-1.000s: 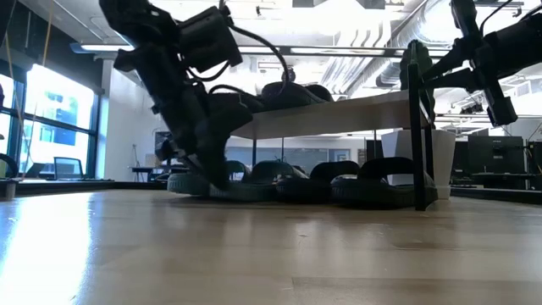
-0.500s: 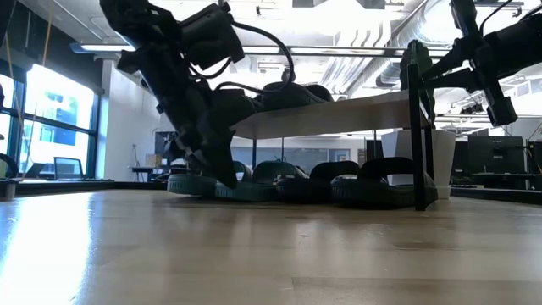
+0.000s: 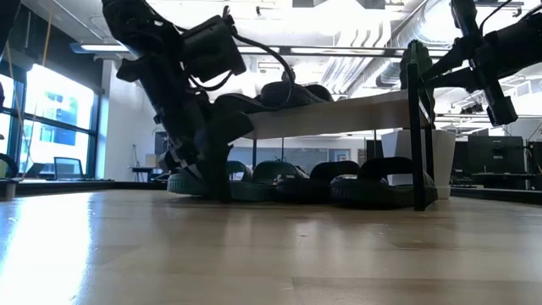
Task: Pick and place slides into the shelf
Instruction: Put the green slide under the shelf
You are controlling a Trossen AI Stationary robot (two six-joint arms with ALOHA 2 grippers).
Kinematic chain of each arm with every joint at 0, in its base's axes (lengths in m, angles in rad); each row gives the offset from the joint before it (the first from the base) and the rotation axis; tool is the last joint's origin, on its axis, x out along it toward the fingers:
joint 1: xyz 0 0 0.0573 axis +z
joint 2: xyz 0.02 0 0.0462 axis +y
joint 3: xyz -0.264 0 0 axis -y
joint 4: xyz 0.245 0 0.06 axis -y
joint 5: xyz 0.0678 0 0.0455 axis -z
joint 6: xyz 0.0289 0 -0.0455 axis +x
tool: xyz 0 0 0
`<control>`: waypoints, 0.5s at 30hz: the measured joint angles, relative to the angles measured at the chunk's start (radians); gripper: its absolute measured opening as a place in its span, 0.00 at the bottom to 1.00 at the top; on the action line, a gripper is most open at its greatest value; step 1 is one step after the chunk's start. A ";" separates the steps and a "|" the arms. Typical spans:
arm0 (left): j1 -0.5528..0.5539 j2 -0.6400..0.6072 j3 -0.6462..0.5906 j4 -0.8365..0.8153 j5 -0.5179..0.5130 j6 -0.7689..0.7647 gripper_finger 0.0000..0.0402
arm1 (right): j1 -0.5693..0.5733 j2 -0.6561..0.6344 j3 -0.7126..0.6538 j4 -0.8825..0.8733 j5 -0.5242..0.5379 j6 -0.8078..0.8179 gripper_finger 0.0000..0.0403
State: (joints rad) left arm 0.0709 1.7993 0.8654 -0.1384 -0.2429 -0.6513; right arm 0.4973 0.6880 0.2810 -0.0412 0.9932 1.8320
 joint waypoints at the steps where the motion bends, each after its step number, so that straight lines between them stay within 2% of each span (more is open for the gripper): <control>1: 0.000 0.002 0.000 0.007 -0.004 0.000 0.00 | 0.000 0.000 0.000 0.000 0.000 0.000 0.00; 15: 0.002 0.024 -0.001 0.102 -0.095 0.045 0.00 | 0.000 0.000 0.000 0.001 0.001 0.000 0.00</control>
State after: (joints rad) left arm 0.0727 1.8231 0.8642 -0.0361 -0.3381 -0.6060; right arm 0.4975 0.6880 0.2810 -0.0405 0.9939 1.8320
